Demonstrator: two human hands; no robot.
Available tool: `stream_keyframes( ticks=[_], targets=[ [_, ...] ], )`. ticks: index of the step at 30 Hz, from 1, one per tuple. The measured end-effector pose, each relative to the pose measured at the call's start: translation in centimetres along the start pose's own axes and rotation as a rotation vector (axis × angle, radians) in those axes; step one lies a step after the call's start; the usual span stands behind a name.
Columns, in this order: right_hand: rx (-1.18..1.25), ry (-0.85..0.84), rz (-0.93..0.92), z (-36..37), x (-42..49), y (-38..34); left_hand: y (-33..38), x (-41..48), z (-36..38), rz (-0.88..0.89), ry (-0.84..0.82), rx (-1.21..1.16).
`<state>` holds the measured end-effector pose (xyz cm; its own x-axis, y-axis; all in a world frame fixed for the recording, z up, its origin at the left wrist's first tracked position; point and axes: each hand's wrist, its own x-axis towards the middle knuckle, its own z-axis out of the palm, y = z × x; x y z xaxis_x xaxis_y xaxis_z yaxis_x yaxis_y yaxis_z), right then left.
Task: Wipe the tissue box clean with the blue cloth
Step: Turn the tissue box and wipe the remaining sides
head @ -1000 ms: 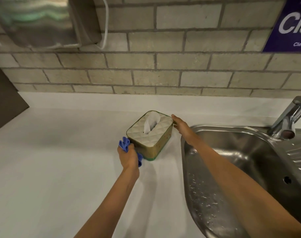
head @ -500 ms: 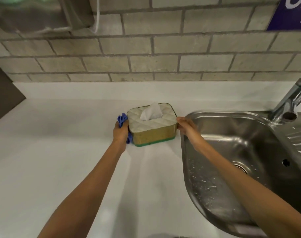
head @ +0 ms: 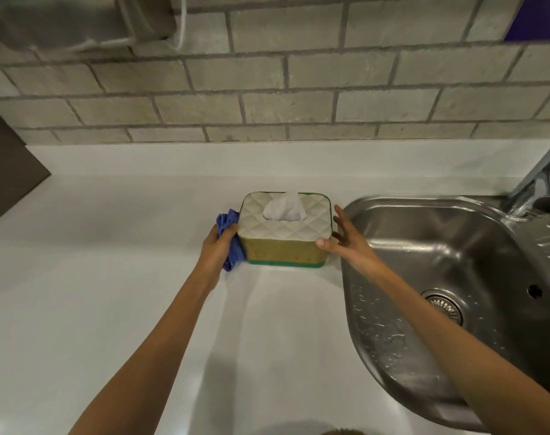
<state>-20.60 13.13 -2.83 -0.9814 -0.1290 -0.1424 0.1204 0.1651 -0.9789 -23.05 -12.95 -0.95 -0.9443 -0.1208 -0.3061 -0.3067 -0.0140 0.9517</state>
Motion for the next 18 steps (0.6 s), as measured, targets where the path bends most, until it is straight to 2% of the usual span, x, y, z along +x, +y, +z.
stream_keyframes(
  ticks=[7, 10, 18],
  targets=[
    [0.001, -0.060, -0.013, -0.5, 1.6, 0.5, -0.4, -0.3, 0.8, 0.102, -0.035, 0.049],
    [0.018, -0.031, -0.011, -0.4, 1.6, 0.3, -0.2, -0.5, 1.1, 0.125, -0.010, 0.083],
    [-0.003, 0.090, 0.022, -0.6, 0.3, -1.4, 2.0, -0.7, 0.9, 0.134, 0.061, 0.374]
  ],
)
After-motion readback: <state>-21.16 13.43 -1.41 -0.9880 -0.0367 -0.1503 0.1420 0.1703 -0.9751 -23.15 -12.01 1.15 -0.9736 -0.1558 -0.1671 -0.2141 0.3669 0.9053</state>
